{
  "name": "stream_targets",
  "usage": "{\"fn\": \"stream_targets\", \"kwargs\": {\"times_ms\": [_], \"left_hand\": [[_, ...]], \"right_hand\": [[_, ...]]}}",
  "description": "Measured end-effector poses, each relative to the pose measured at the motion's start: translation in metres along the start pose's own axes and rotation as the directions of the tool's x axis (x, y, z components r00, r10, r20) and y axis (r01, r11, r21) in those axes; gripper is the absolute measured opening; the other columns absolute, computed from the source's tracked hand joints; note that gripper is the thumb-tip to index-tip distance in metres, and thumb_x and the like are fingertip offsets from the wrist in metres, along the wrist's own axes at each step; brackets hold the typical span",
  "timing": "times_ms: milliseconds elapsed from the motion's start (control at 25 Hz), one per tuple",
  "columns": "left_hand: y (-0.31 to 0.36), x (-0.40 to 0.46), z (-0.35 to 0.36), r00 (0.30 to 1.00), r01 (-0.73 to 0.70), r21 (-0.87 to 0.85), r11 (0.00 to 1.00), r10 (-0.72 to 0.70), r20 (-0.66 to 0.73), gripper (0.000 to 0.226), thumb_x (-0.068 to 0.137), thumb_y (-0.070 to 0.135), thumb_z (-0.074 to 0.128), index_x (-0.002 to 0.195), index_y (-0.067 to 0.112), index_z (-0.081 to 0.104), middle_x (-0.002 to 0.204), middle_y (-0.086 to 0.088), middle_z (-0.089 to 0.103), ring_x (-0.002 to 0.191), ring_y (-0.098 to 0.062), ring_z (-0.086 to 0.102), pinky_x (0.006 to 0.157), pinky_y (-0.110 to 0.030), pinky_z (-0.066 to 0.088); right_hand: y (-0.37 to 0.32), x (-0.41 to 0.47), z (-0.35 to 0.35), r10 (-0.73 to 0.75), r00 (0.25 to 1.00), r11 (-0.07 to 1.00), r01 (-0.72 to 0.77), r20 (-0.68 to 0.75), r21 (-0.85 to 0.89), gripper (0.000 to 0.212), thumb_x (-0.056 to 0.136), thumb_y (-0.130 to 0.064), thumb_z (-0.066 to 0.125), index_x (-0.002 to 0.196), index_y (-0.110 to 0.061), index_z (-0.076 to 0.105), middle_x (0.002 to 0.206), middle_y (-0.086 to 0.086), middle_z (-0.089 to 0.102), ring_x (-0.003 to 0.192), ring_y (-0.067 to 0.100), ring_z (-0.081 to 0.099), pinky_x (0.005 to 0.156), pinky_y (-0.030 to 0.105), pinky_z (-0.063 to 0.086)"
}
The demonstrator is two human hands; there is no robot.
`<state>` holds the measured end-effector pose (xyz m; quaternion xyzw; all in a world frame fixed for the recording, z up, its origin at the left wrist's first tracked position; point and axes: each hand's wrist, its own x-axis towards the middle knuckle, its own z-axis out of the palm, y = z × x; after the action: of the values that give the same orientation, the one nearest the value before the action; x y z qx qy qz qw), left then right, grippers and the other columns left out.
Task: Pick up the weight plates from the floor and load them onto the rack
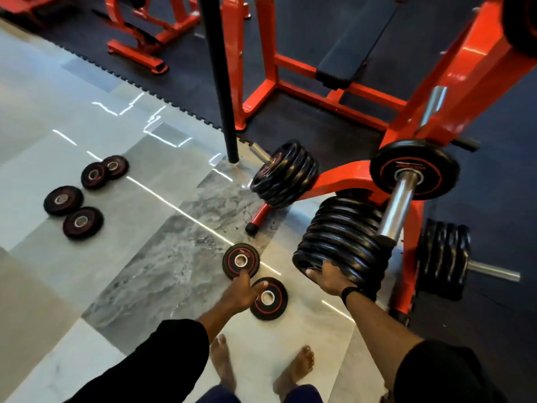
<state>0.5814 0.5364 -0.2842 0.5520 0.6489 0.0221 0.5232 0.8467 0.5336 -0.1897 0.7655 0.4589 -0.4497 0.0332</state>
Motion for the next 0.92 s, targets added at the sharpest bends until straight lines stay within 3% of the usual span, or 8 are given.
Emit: {"fn": "stream_targets", "kwargs": {"times_ms": [160, 320, 480, 560, 760, 840, 920], "left_hand": [[-0.01, -0.031, -0.039, 0.999, 0.04, -0.049, 0.998, -0.039, 0.009, 0.091, 0.07, 0.079, 0.055, 0.132, 0.014, 0.044, 0.127, -0.01, 0.062, 0.117, -0.028, 0.059, 0.097, -0.045, 0.049], [-0.009, -0.051, -0.077, 0.997, 0.075, -0.066, 0.995, -0.076, -0.022, 0.071, 0.089, 0.054, 0.061, 0.136, 0.005, 0.039, 0.134, -0.017, 0.055, 0.122, -0.032, 0.055, 0.091, -0.034, 0.045], [-0.03, -0.048, -0.096, 0.992, 0.12, -0.095, 0.988, -0.124, -0.033, 0.077, 0.089, 0.056, 0.061, 0.139, 0.003, 0.036, 0.139, -0.02, 0.051, 0.124, -0.034, 0.053, 0.094, -0.037, 0.045], [-0.042, -0.037, -0.095, 0.991, 0.132, -0.088, 0.987, -0.133, -0.009, 0.08, 0.088, 0.057, 0.06, 0.141, 0.003, 0.034, 0.14, -0.02, 0.051, 0.124, -0.034, 0.053, 0.097, -0.04, 0.046], [-0.093, 0.021, -0.054, 0.97, 0.242, -0.096, 0.966, -0.244, -0.014, 0.076, 0.087, 0.054, 0.063, 0.141, 0.008, 0.037, 0.118, -0.016, 0.065, 0.107, -0.034, 0.063, 0.091, -0.042, 0.051], [-0.127, 0.071, -0.017, 0.967, 0.253, -0.111, 0.961, -0.255, 0.003, 0.074, 0.086, 0.051, 0.067, 0.14, 0.009, 0.039, 0.117, -0.015, 0.067, 0.099, -0.034, 0.067, 0.088, -0.042, 0.053], [-0.175, 0.13, 0.041, 0.958, 0.285, -0.129, 0.95, -0.286, 0.009, 0.072, 0.085, 0.046, 0.07, 0.139, 0.008, 0.042, 0.122, -0.016, 0.065, 0.106, -0.032, 0.065, 0.09, -0.039, 0.052]], "right_hand": [[-0.049, -0.005, 0.029, -0.039, 0.998, 0.995, 0.042, 0.041, -0.091, 0.069, 0.092, -0.053, 0.054, 0.136, -0.001, 0.041, 0.14, 0.019, 0.049, 0.129, 0.035, 0.047, 0.104, 0.04, 0.039], [-0.09, -0.01, 0.049, -0.093, 0.994, 0.982, 0.102, 0.062, -0.162, 0.066, 0.095, -0.054, 0.049, 0.129, 0.002, 0.043, 0.126, 0.019, 0.053, 0.115, 0.032, 0.052, 0.092, 0.036, 0.04], [-0.114, -0.012, 0.065, -0.094, 0.988, 0.991, 0.105, 0.12, -0.086, 0.076, 0.095, -0.052, 0.05, 0.145, 0.001, 0.029, 0.141, 0.019, 0.048, 0.129, 0.033, 0.047, 0.1, 0.035, 0.039], [-0.114, -0.003, 0.076, -0.111, 0.981, 0.99, 0.123, 0.158, -0.072, 0.077, 0.095, -0.051, 0.051, 0.147, -0.001, 0.028, 0.139, 0.021, 0.051, 0.129, 0.033, 0.048, 0.099, 0.034, 0.039], [-0.06, 0.06, 0.135, -0.029, 0.981, 0.998, 0.019, 0.193, 0.056, 0.072, 0.093, -0.048, 0.057, 0.146, -0.005, 0.032, 0.117, 0.016, 0.066, 0.12, 0.03, 0.055, 0.091, 0.03, 0.04], [-0.026, 0.115, 0.17, 0.013, 0.983, 0.992, -0.036, 0.182, 0.124, 0.071, 0.092, -0.046, 0.06, 0.145, -0.007, 0.035, 0.123, 0.015, 0.064, 0.12, 0.027, 0.056, 0.094, 0.028, 0.04], [0.025, 0.19, 0.222, 0.06, 0.984, 0.974, -0.094, 0.166, 0.206, 0.07, 0.089, -0.046, 0.064, 0.143, -0.008, 0.039, 0.127, 0.015, 0.062, 0.119, 0.028, 0.058, 0.099, 0.033, 0.044]]}}
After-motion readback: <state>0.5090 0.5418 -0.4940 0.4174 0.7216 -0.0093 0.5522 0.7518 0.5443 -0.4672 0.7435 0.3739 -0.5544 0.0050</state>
